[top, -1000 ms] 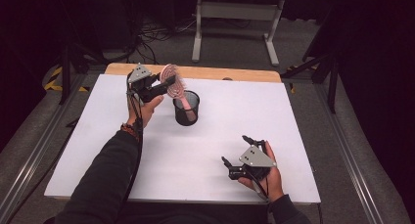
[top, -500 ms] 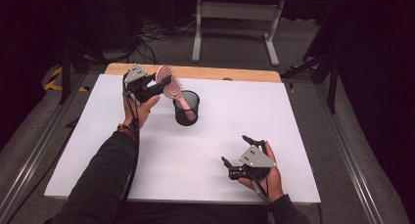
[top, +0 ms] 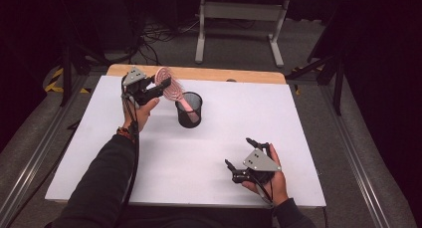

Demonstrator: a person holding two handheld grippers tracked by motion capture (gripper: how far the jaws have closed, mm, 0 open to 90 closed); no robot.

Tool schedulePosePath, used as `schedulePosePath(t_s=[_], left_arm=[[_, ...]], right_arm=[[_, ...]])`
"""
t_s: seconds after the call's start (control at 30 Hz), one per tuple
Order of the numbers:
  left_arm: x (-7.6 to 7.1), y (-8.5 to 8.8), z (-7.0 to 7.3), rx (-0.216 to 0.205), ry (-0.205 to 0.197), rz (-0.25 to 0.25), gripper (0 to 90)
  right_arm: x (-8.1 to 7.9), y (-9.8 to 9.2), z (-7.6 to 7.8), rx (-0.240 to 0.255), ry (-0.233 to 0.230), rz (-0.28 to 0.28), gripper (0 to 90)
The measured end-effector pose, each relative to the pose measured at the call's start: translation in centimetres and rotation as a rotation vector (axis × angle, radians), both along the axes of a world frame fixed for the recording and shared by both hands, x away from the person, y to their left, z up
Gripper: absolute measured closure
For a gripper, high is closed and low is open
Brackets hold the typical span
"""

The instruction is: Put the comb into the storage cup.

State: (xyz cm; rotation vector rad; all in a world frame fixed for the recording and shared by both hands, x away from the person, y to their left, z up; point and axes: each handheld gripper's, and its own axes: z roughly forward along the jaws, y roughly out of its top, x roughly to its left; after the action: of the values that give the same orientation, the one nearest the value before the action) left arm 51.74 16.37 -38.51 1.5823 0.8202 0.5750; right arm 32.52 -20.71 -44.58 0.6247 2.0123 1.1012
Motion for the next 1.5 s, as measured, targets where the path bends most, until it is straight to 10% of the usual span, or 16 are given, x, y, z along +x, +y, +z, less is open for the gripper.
schedulePosePath(t_s=[1.5], left_arm=[[-2.0, 1.0, 2.9, 0.133, -0.129, 0.024, 25.7]], right_arm=[[-0.2, 0.1, 0.2, -0.012, -0.009, -0.009, 7.5]])
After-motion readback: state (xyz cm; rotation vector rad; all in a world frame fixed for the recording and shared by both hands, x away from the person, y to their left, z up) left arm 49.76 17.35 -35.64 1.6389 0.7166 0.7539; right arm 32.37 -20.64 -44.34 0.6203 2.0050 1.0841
